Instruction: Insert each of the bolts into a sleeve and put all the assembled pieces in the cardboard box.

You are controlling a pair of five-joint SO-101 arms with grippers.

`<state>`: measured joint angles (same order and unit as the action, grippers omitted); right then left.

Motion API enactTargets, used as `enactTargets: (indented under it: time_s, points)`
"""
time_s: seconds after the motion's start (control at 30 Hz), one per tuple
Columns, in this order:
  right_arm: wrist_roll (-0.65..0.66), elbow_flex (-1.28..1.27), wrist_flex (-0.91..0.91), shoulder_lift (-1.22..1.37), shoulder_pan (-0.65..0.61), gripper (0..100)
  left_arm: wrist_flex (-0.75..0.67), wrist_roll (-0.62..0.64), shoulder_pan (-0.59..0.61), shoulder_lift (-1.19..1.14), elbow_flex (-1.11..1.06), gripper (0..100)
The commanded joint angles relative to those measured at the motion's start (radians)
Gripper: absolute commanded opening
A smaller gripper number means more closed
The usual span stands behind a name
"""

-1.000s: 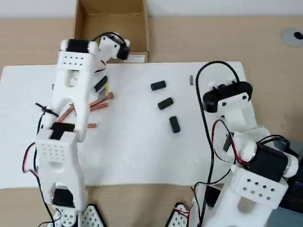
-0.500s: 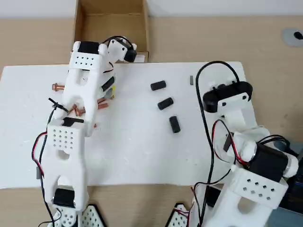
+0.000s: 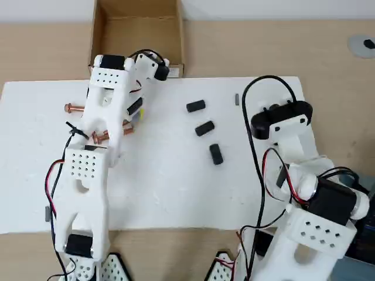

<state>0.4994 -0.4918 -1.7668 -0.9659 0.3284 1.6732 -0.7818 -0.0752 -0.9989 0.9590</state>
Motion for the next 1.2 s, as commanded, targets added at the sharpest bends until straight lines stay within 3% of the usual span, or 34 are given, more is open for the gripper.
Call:
enactTargets:
  time_s: [0.0, 0.2, 0.47, 1.17]
  points:
    - [0.008, -0.001, -0.003, -0.015, 0.013, 1.0, -0.003, 0.003, -0.008, -0.033, 0.035, 1]
    - [0.003, 0.004, -0.003, -0.015, 0.008, 1.0, 0.049, 0.008, -0.005, -0.022, 0.077, 0]
    - [0.009, 0.007, 0.000, -0.015, 0.007, 1.0, 0.081, 0.106, 0.012, 0.101, 0.199, 0]
    - [0.011, 0.131, -0.006, -0.015, 0.007, 1.0, 0.080, 0.491, 0.054, 0.595, 0.209, 0]
